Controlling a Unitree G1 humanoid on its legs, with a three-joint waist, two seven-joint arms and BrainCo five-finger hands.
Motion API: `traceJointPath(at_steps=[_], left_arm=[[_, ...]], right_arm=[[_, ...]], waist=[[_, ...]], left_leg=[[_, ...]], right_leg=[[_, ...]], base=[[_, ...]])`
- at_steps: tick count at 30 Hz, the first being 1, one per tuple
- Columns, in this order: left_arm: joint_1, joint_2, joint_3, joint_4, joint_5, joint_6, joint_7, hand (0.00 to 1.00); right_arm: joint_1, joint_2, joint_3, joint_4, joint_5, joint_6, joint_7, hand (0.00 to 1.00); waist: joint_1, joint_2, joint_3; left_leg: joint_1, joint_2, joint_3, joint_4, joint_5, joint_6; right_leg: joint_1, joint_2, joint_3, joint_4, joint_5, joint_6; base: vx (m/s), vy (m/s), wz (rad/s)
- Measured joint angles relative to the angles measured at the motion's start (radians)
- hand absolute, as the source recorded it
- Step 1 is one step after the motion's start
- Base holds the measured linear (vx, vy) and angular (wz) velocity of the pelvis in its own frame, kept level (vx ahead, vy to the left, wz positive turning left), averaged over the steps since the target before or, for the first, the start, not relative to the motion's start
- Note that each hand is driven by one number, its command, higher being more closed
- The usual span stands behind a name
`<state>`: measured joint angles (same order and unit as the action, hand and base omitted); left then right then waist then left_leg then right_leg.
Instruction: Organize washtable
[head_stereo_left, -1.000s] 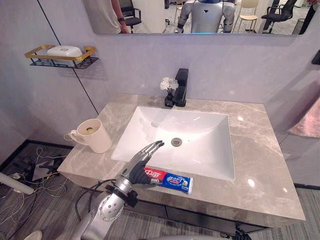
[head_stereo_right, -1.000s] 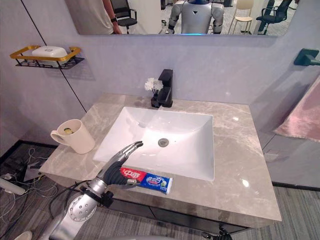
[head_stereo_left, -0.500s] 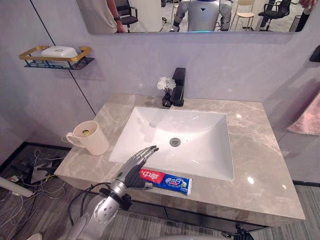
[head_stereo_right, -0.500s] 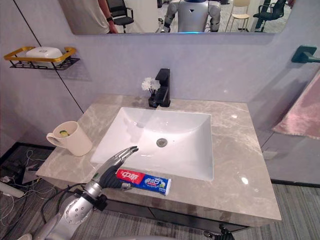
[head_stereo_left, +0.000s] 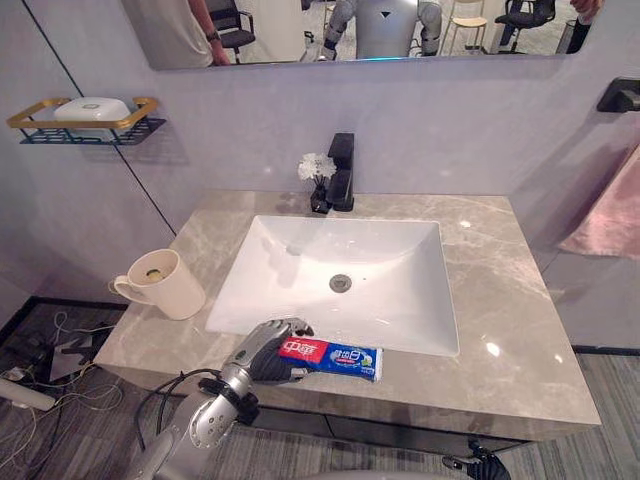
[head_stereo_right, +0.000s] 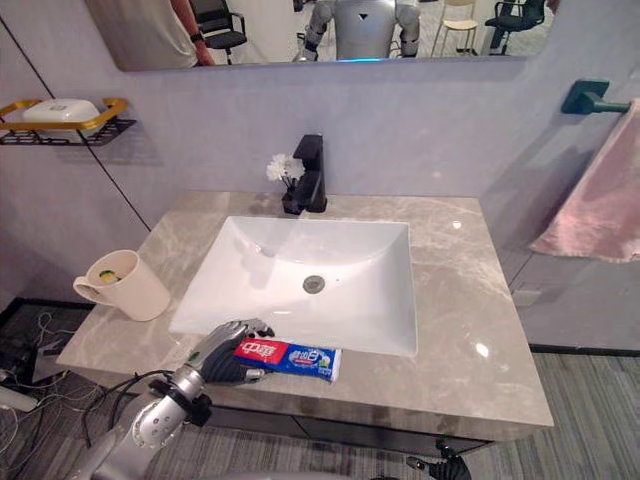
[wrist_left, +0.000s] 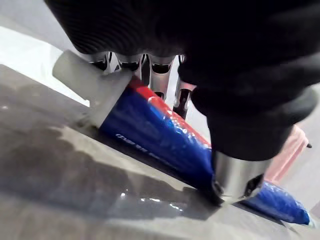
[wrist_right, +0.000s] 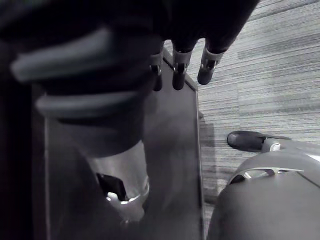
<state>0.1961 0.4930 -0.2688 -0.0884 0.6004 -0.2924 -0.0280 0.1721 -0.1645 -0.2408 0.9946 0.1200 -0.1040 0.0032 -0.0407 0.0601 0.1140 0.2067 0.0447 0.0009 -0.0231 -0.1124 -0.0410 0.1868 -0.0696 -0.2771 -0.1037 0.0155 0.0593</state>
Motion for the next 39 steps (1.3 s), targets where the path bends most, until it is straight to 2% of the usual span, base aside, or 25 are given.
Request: traceJointPath(at_steps=[12,14,18,24,32,39], left_arm=[[0.001,-0.003,0.010,-0.001,-0.012,0.010,-0.009,1.00],[0.007,-0.033,0.025,-0.001,-0.019,0.022,0.005,1.00],[0.011,-0.082,0.041,-0.001,-0.019,0.048,0.015,1.00],[0.010,-0.125,0.046,-0.001,-0.022,0.066,0.030,1.00],[0.013,-0.163,0.046,-0.001,-0.089,0.089,0.051,1.00],[0.013,-0.208,0.050,-0.002,-0.121,0.090,0.079,1.00]], right_arm=[[-0.014,0.021,-0.146,0.000,0.169,-0.002,-0.007,0.00],[-0.011,0.032,-0.199,0.000,0.229,-0.003,-0.022,0.00],[0.008,0.042,-0.282,0.000,0.280,-0.004,-0.027,0.00],[0.013,0.057,-0.347,0.000,0.287,-0.004,-0.047,0.00],[0.011,0.084,-0.348,-0.044,0.260,-0.002,-0.049,0.00],[0.025,0.113,-0.348,-0.215,0.259,-0.006,-0.077,0.00]], waist=[[-0.004,0.000,0.011],[-0.003,0.005,0.012],[-0.008,0.008,0.010],[-0.014,0.014,0.008],[-0.026,0.014,0.007],[-0.027,0.012,0.005]], left_leg=[[0.013,0.007,0.039,-0.006,-0.005,-0.005],[0.009,0.011,0.056,-0.006,-0.006,-0.006],[0.013,0.018,0.069,-0.006,-0.008,-0.010],[0.018,0.026,0.090,-0.006,-0.009,-0.012],[0.014,0.027,0.101,-0.004,-0.010,-0.012],[0.014,0.028,0.112,-0.005,-0.010,-0.012]], right_leg=[[-0.010,0.009,0.038,-0.001,0.004,-0.002],[-0.020,0.014,0.055,-0.001,0.009,-0.005],[-0.025,0.020,0.066,-0.001,0.011,-0.007],[-0.036,0.031,0.092,0.000,0.018,-0.013],[-0.036,0.032,0.098,-0.001,0.020,-0.015],[-0.048,0.033,0.111,0.003,0.023,-0.014]], base=[[-0.02,0.007,-0.10],[-0.03,-0.003,-0.21],[-0.01,-0.009,-0.11],[-0.02,-0.010,-0.13],[-0.04,-0.004,-0.02],[0.00,0.004,-0.04]])
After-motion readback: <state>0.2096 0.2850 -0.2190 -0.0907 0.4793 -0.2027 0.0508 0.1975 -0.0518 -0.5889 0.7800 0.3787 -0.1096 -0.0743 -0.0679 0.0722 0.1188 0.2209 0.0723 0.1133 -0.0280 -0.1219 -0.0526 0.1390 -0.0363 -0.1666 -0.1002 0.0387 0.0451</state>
